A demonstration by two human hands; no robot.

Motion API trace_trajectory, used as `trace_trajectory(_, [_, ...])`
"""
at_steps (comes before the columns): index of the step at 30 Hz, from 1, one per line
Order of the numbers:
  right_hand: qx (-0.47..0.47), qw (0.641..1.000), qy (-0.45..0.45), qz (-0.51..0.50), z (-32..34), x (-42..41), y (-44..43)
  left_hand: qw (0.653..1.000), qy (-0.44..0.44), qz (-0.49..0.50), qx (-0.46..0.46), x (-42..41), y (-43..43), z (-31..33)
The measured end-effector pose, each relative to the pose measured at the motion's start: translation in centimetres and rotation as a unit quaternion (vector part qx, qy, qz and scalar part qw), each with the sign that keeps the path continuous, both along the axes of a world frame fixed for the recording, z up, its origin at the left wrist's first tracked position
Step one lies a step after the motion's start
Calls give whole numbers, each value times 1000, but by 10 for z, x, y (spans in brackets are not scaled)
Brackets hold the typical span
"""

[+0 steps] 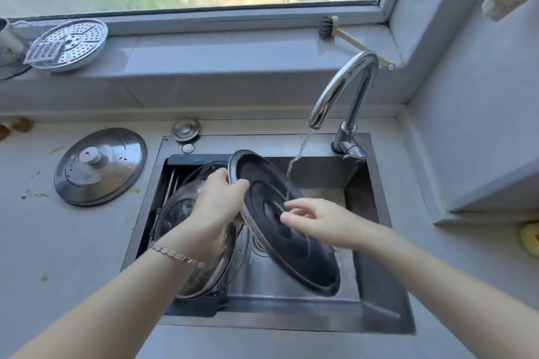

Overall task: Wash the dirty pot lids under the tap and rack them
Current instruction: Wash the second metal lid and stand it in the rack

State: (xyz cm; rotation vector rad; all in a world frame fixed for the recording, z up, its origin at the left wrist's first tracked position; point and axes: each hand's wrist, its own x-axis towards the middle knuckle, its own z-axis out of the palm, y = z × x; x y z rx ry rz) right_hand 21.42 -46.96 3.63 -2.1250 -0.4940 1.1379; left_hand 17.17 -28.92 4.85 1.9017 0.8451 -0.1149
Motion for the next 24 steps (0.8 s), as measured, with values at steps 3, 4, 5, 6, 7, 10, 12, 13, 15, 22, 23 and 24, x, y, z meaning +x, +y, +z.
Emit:
trace_trajectory(3, [-5, 995, -65, 75, 17, -24, 2, 988, 30, 36, -147, 6, -21, 15])
trace_trajectory(4, [-30, 986, -141, 88, 18, -25, 1, 981, 34, 42, -187, 7, -27, 19])
trace_trajectory(5, [-40, 972, -214, 84, 19, -24, -1, 975, 30, 42, -216, 7, -31, 21])
trace_trajectory(6, [-34, 963, -260, 59, 18, -22, -4, 972, 22, 37, -232, 7, -34, 23])
trace_trajectory(7, [-18, 961, -275, 26, 19, -18, -7, 970, 13, 28, -239, 7, -37, 24])
trace_trajectory(10, [2, 966, -255, -44, 23, 1, -18, 981, 0, -24, -194, 1, -40, 22])
trace_trajectory(12, [6, 968, -241, -72, 26, 12, -21, 990, 9, -52, -133, -5, -37, 16])
trace_trajectory(13, [9, 969, -232, -86, 26, 16, -22, 992, 16, -54, -116, -9, -34, 11])
trace_trajectory(15, [8, 970, -216, -110, 22, 23, -23, 992, 34, -39, -118, -18, -29, 2])
trace_trajectory(22, [-40, 961, -227, -155, 8, 10, -20, 989, 68, 0, -129, -59, -11, -20])
trace_trajectory(23, [-45, 959, -244, -140, 9, 7, -19, 989, 68, 7, -129, -64, -8, -21])
trace_trajectory(24, [-50, 956, -259, -125, 10, 5, -19, 989, 66, 13, -129, -67, -6, -22])
